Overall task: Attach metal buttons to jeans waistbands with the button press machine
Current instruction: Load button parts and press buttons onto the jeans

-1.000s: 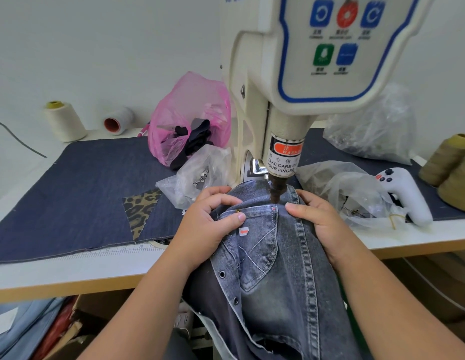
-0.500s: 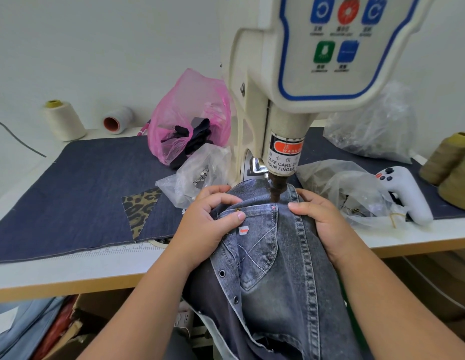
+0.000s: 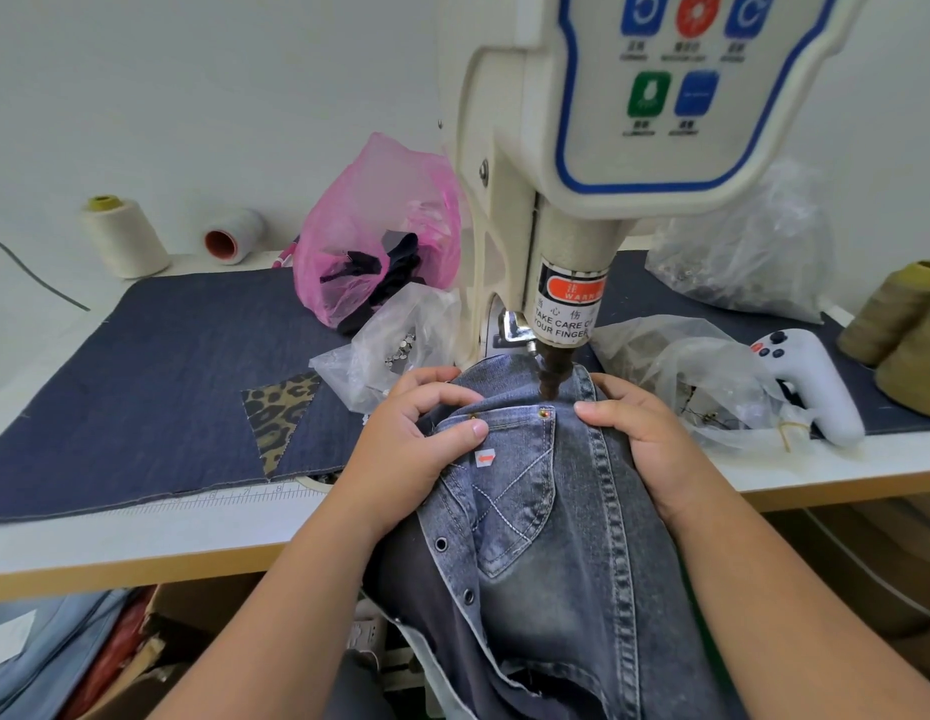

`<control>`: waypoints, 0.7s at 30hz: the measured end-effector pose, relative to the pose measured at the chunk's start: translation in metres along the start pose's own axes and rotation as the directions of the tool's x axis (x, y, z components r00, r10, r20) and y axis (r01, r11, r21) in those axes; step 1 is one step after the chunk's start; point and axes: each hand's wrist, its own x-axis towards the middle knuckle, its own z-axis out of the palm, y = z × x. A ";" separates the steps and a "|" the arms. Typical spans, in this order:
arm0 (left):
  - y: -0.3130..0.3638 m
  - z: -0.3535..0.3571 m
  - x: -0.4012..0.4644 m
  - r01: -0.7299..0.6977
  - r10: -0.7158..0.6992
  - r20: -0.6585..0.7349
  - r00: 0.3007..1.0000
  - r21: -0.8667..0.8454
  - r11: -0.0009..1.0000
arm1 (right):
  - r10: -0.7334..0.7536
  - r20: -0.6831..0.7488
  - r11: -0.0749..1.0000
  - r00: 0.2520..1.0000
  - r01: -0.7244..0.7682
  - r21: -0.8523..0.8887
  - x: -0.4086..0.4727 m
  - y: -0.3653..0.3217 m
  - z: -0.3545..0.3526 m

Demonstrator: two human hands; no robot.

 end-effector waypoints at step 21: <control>0.008 0.000 -0.005 -0.017 0.017 -0.010 1.000 0.005 1.000 | -0.014 -0.027 1.000 1.000 0.014 -0.016 -0.009 -0.006 0.004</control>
